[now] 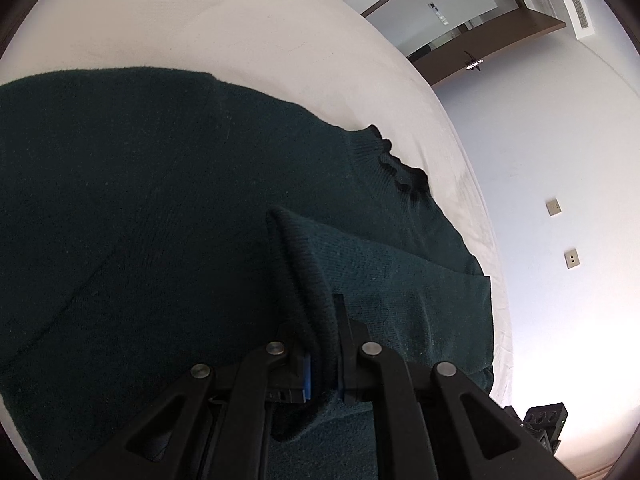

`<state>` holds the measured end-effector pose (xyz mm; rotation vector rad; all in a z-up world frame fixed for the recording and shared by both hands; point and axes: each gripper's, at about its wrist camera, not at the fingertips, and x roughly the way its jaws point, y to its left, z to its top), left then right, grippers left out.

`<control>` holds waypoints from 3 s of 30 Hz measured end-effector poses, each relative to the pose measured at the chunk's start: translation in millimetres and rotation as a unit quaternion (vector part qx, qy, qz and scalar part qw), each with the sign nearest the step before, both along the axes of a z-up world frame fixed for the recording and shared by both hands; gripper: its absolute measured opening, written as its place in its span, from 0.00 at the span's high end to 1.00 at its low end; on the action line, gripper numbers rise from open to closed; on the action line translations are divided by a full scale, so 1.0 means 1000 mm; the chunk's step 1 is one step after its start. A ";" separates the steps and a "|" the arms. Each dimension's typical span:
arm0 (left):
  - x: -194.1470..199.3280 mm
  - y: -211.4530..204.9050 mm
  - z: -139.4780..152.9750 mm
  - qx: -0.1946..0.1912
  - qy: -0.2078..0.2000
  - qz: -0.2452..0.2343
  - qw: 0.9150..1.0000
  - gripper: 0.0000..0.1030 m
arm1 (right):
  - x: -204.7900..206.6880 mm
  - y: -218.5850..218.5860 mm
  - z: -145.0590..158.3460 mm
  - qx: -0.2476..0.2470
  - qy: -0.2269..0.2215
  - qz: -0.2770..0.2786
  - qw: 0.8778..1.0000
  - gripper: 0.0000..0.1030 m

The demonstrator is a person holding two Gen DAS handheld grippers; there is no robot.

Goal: Fold small clothes

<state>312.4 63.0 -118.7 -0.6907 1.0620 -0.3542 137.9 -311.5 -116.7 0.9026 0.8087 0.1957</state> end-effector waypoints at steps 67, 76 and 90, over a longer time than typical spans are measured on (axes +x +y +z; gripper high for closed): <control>-0.241 0.319 -0.004 -0.235 -0.099 0.427 0.868 0.16 | -0.083 0.108 0.041 0.119 -0.028 0.160 0.980 0.39; -0.259 0.340 -0.024 -0.298 -0.071 0.573 0.760 0.25 | -0.084 0.131 0.056 0.112 -0.024 0.158 0.981 0.39; -0.237 0.356 -0.012 -0.221 -0.008 0.627 0.747 0.07 | -0.071 0.143 0.062 0.113 -0.025 0.158 0.981 0.39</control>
